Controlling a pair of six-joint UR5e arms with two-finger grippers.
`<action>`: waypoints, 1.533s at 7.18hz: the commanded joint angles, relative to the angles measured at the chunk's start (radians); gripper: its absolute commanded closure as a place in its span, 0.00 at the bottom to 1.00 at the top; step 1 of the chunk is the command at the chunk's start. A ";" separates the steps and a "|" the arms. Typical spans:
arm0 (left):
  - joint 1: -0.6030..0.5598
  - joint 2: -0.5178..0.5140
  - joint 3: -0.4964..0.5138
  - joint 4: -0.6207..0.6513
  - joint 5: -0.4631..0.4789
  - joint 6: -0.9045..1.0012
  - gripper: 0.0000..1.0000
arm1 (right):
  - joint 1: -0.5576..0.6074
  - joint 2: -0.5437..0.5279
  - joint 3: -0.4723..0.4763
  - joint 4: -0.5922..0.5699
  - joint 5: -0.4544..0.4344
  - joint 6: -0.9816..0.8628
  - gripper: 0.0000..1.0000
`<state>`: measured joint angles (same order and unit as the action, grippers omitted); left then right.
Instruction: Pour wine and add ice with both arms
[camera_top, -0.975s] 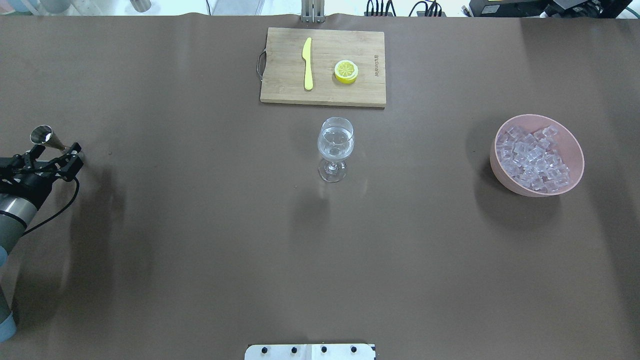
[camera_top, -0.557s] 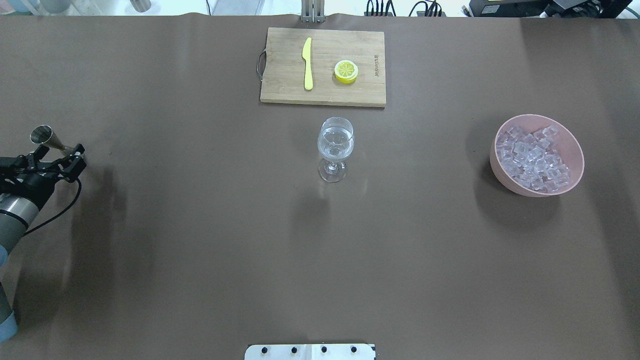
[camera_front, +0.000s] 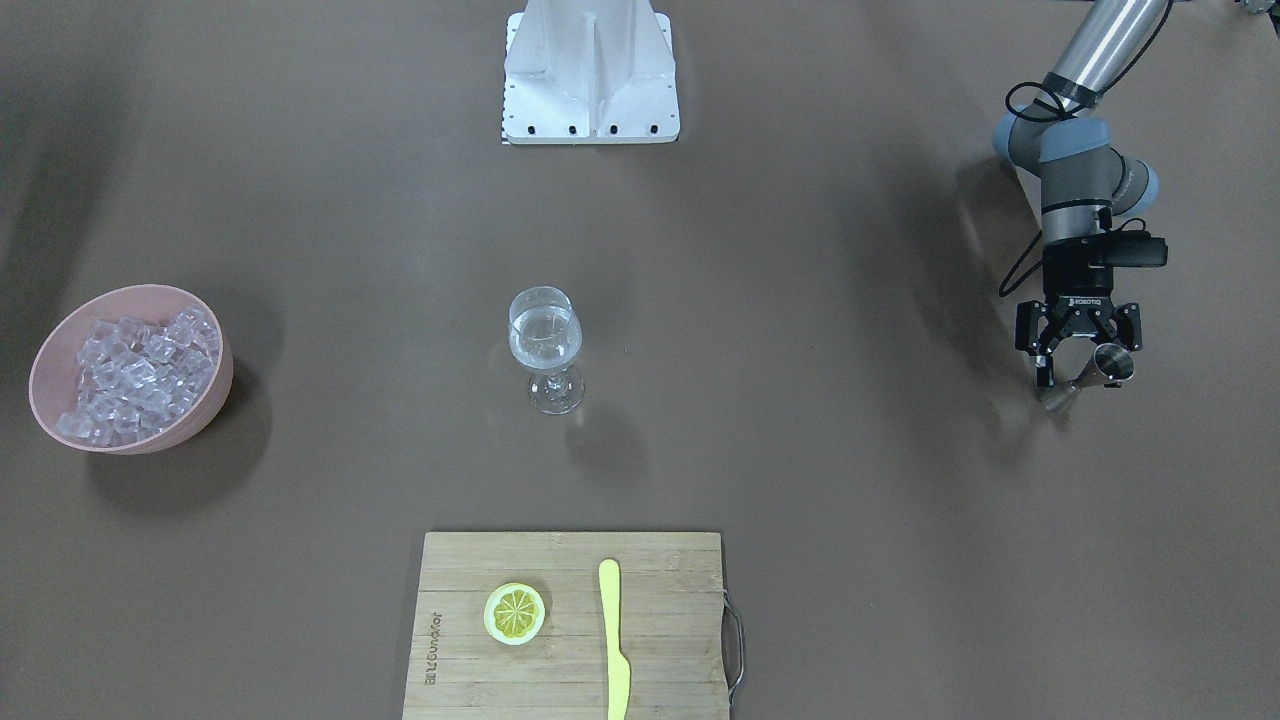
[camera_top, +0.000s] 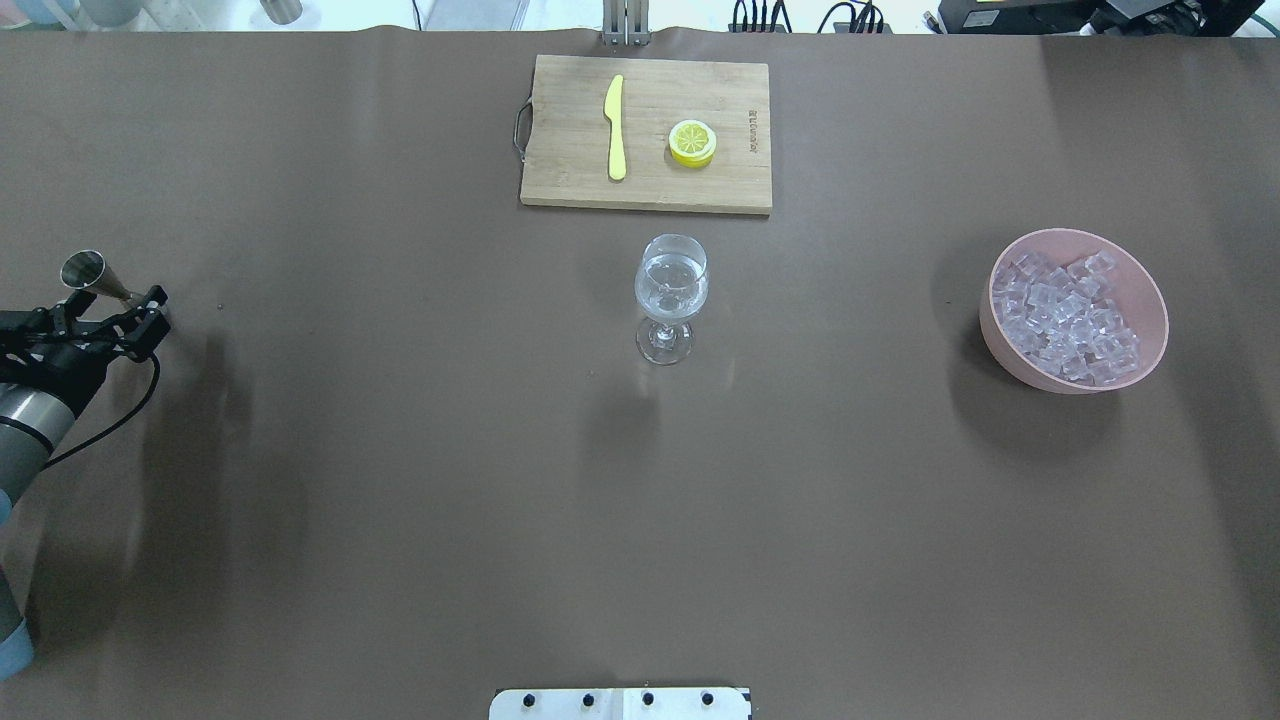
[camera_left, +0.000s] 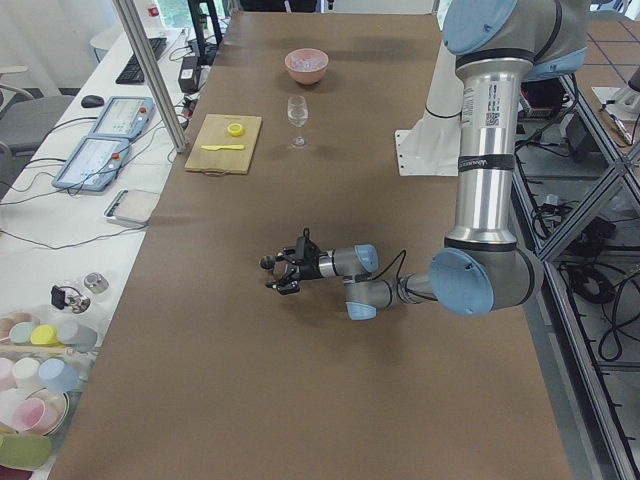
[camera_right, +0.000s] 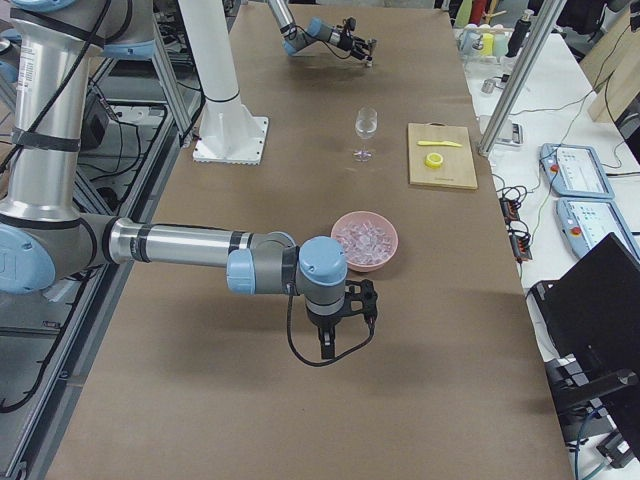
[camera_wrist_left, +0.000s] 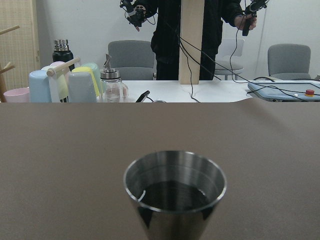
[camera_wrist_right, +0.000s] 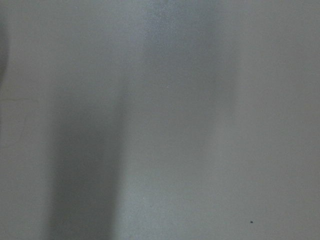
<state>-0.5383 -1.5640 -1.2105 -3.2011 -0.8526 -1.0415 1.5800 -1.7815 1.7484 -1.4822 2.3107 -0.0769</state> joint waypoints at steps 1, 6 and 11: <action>-0.005 -0.001 0.000 0.001 0.000 0.000 0.16 | 0.000 0.001 0.000 0.000 -0.001 0.000 0.00; -0.008 -0.001 0.008 0.001 -0.002 0.000 0.69 | 0.000 0.002 0.000 0.000 0.001 0.000 0.00; -0.009 -0.001 0.000 -0.026 -0.009 0.001 1.00 | 0.000 0.002 0.002 0.000 0.001 0.000 0.00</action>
<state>-0.5475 -1.5647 -1.2046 -3.2100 -0.8608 -1.0412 1.5800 -1.7794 1.7492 -1.4818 2.3117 -0.0767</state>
